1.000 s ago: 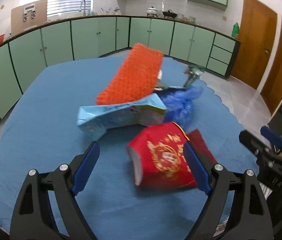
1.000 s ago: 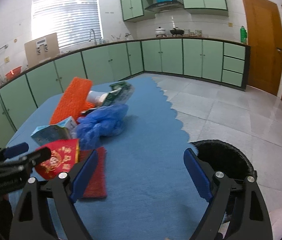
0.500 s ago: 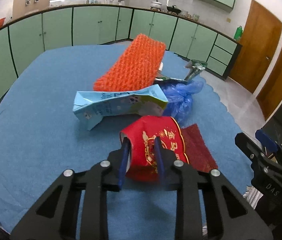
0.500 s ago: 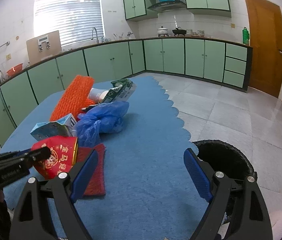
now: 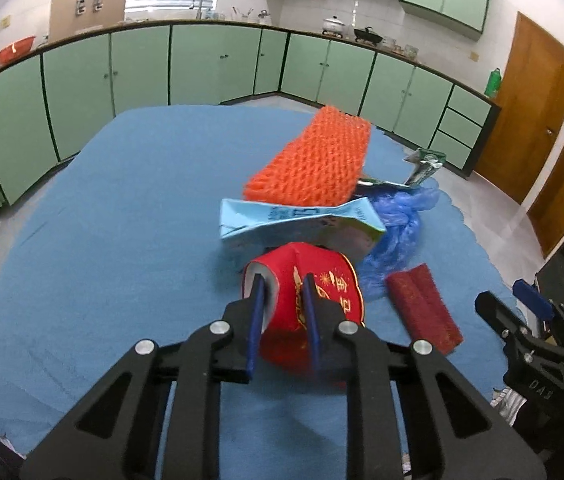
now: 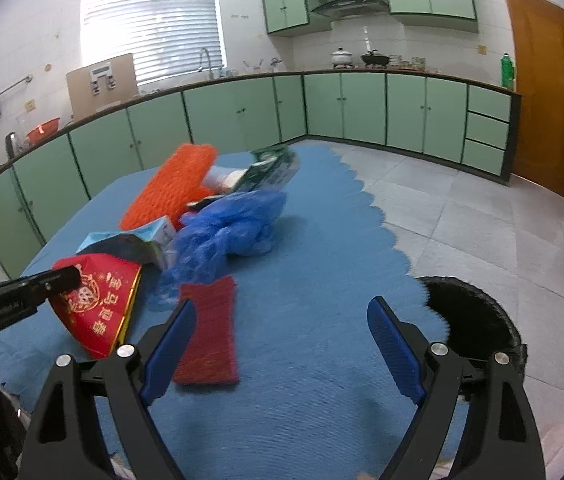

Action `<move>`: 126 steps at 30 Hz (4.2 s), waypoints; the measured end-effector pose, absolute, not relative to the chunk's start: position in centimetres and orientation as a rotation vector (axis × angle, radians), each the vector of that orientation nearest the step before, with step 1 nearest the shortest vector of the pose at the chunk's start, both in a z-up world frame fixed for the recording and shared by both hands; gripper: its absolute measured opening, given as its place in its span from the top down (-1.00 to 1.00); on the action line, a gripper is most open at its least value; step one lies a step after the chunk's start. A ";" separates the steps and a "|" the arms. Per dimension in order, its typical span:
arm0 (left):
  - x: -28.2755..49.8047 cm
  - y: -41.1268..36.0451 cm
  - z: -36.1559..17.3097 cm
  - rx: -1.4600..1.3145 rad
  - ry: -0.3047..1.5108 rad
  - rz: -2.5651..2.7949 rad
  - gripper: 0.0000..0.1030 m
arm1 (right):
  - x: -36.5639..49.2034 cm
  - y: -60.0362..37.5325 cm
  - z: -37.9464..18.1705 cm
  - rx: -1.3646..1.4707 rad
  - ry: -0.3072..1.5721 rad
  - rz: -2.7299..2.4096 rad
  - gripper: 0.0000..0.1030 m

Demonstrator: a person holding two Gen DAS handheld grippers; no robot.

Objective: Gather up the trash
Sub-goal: 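Grasp the red paper cup with the left gripper while the right grasps the red scouring pad, then carry red cup and scouring pad over the black bin and open both grippers, then move both tools back to the trash pile on the mat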

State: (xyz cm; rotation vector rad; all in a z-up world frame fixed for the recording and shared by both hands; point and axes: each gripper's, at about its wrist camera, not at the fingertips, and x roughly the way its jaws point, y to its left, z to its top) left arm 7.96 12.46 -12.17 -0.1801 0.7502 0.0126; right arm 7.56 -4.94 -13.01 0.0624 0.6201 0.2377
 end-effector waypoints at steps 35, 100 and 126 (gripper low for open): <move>7.7 13.3 -12.3 -0.241 0.748 -0.026 0.64 | 8.4 -2.7 -12.4 0.035 0.674 0.356 0.20; 25.0 -20.3 -14.7 0.046 0.760 -0.544 0.64 | 14.8 -31.6 -15.0 0.186 0.653 -0.155 0.20; 21.5 -12.2 -7.0 -0.005 0.570 -0.435 -0.65 | 12.2 -29.8 -10.4 0.201 0.573 -0.213 -0.88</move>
